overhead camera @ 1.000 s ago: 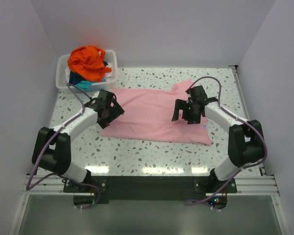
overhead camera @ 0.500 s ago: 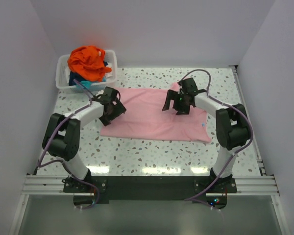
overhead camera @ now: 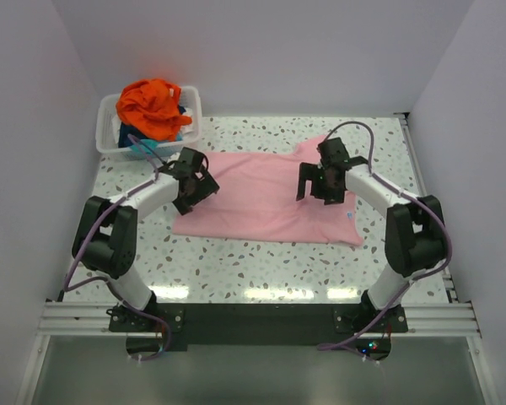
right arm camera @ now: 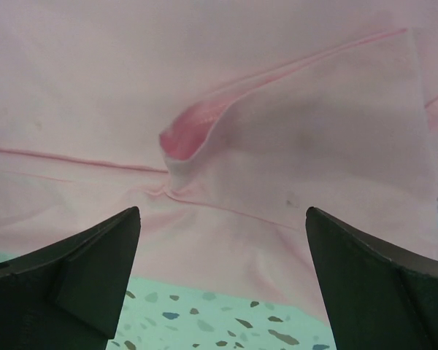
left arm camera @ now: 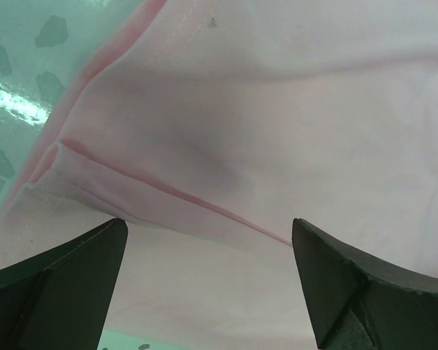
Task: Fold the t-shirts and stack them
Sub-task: Fold the tshirt
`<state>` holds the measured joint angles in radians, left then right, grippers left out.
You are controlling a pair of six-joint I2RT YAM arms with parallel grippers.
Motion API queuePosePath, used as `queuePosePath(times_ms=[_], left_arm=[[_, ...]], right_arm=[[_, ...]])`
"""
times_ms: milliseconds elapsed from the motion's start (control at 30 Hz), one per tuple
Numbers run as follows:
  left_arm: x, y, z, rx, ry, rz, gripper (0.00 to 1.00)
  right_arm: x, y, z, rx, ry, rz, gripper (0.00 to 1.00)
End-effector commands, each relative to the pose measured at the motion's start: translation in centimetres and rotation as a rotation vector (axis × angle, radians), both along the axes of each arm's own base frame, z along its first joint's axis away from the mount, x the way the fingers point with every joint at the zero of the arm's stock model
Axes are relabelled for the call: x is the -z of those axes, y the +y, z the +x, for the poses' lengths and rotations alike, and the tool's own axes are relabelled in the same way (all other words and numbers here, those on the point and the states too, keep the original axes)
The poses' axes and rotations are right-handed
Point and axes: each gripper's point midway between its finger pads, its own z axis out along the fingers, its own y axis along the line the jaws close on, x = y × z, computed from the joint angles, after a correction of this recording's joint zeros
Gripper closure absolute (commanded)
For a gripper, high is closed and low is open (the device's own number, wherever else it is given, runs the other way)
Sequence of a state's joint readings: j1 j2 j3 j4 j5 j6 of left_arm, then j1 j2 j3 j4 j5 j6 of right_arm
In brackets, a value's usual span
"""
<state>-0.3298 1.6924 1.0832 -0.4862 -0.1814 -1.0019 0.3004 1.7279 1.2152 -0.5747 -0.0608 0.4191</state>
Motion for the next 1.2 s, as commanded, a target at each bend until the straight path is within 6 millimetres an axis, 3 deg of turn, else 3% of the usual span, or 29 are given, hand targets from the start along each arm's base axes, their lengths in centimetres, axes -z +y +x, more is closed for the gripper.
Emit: queuePosePath(times_ms=[0,200,367,467,600,700,833,900,967,1067,1100,1167], left_arm=[[-1.0,-1.3,0.7,0.044,-0.032,-0.02,0.0],[2.1,-0.8,-1.6,0.057,0.06,0.003,0.0],[3.3,-0.1,-4.1,0.069,0.1,0.025,0.0],[3.8,0.0,-6.7,0.083,0.133,0.042,0.0],[4.8,0.9,-12.0,0.046,0.2,0.048,0.0],[5.3,2.0,-15.7,0.0,0.239,0.036,0.0],[5.3,2.8,-18.8,-0.038,0.253,0.001,0.0],[4.6,2.6,-19.3,-0.038,0.228,-0.028,0.0],[3.9,2.7,-19.5,-0.037,0.216,-0.035,0.0],[1.2,2.8,-17.8,-0.033,0.136,-0.021,0.0],[-0.7,2.8,-16.2,-0.03,0.078,-0.005,0.0],[-2.5,3.6,-14.8,-0.039,0.037,0.056,0.0]], right_arm=[[-0.7,-2.3,-1.8,-0.024,-0.004,-0.101,0.01],[2.2,-2.8,-4.0,-0.026,0.07,-0.107,0.01],[3.9,-2.7,-6.4,-0.039,0.138,-0.085,0.01],[4.9,-3.9,-9.1,-0.028,0.189,-0.12,0.01],[5.7,-5.8,-12.8,-0.003,0.248,-0.173,0.01],[5.3,-6.7,-14.8,0.048,0.258,-0.189,0.01],[4.5,-7.2,-17.0,0.118,0.267,-0.174,0.01],[4.3,-7.3,-18.0,0.131,0.279,-0.16,0.01],[3.3,-7.0,-17.9,0.138,0.238,-0.133,0.01],[0.9,-6.5,-16.2,0.117,0.141,-0.101,0.01],[-0.7,-6.1,-14.8,0.111,0.084,-0.082,0.01],[-2.6,-5.8,-13.6,0.1,0.019,-0.068,0.01]])
